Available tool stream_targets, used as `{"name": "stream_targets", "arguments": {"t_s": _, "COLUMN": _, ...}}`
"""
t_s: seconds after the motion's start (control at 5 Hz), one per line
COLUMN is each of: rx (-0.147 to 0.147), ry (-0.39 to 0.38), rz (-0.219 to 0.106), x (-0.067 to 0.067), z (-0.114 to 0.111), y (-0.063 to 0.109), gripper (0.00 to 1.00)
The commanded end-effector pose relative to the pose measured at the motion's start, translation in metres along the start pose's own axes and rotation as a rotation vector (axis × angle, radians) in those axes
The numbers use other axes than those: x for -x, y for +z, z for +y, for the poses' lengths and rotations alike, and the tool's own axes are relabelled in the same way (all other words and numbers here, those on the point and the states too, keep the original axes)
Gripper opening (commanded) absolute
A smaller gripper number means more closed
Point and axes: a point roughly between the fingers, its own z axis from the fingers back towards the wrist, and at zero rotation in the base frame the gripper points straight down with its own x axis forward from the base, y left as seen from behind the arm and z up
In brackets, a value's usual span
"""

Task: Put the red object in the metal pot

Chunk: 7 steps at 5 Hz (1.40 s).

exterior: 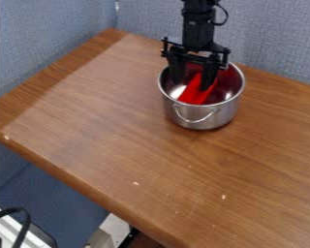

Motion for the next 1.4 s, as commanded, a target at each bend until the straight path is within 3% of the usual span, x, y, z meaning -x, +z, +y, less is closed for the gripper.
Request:
{"name": "stream_targets", "arguments": {"t_s": 0.0, "rx": -0.017, "ry": -0.005, "rz": -0.049, "x": -0.006, "z": 0.008, "y": 0.015, "gripper": 1.0}}
{"name": "stream_targets", "arguments": {"t_s": 0.2, "rx": -0.022, "ry": -0.008, "rz": -0.046, "x": -0.007, "z": 0.014, "y": 0.013, "gripper": 0.0}}
{"name": "stream_targets", "arguments": {"t_s": 0.4, "rx": -0.033, "ry": -0.045, "rz": -0.044, "x": -0.007, "z": 0.02, "y": 0.009, "gripper": 0.0}}
{"name": "stream_targets", "arguments": {"t_s": 0.6, "rx": -0.022, "ry": -0.074, "rz": -0.044, "x": -0.005, "z": 0.027, "y": 0.01, "gripper": 0.0}}
{"name": "stream_targets", "arguments": {"t_s": 1.0, "rx": -0.005, "ry": -0.059, "rz": -0.061, "x": -0.003, "z": 0.035, "y": 0.003, "gripper": 0.0}}
{"name": "stream_targets", "arguments": {"t_s": 1.2, "rx": 0.003, "ry": -0.065, "rz": -0.07, "x": 0.001, "z": 0.038, "y": 0.008, "gripper": 0.0}}
